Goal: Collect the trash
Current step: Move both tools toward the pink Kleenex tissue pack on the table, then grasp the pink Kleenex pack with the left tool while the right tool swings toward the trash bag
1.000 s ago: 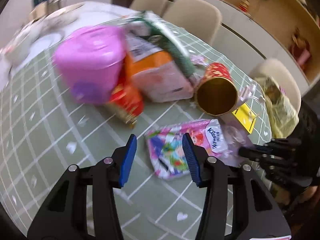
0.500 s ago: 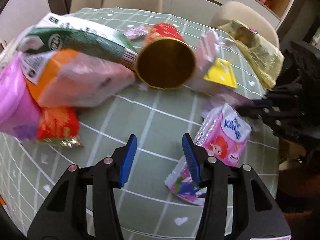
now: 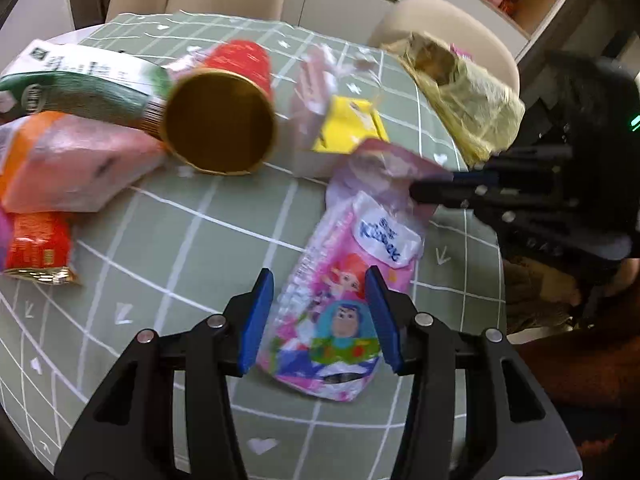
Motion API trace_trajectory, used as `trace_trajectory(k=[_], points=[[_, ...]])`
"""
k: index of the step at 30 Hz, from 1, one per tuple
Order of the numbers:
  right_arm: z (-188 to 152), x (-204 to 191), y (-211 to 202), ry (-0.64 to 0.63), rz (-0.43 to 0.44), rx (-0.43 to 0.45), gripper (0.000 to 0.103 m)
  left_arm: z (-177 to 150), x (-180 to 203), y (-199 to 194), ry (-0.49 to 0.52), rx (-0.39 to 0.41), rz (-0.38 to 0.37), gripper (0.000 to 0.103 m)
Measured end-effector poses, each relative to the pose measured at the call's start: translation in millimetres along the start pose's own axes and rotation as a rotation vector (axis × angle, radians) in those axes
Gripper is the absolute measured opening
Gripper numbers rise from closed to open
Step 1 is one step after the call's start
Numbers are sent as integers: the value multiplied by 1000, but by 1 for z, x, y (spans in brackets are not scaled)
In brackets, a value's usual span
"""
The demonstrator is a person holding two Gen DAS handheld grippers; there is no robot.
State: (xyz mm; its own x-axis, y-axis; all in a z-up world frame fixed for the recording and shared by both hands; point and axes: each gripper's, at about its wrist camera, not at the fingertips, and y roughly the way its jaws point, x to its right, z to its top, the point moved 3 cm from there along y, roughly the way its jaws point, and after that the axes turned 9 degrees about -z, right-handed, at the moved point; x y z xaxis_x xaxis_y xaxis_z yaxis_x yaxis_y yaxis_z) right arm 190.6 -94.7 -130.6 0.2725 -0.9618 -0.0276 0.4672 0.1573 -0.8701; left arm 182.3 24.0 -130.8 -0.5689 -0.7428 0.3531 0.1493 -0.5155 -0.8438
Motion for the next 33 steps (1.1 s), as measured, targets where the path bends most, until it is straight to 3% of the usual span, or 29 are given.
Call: trace_trajectory(k=[1, 2, 5, 12, 17, 24, 33], points=[[0, 2, -2, 10, 0, 1, 7, -1, 6, 5, 2, 2, 29, 36], [-1, 3, -3, 20, 0, 0, 7, -2, 9, 5, 8, 4, 44, 21], [-2, 4, -10, 27, -13, 8, 7, -5, 15, 5, 12, 4, 76, 6], [14, 3, -42, -15, -20, 88, 7, 14, 11, -30, -73, 133, 142, 3], [41, 16, -70, -26, -33, 163, 7, 48, 22, -62, -68, 229, 183, 3], [76, 70, -108, -6, -68, 253, 7, 112, 47, -81, -79, 359, 191, 3], [85, 169, -131, 45, -150, 293, 7, 185, 91, -44, -58, 386, 136, 3]])
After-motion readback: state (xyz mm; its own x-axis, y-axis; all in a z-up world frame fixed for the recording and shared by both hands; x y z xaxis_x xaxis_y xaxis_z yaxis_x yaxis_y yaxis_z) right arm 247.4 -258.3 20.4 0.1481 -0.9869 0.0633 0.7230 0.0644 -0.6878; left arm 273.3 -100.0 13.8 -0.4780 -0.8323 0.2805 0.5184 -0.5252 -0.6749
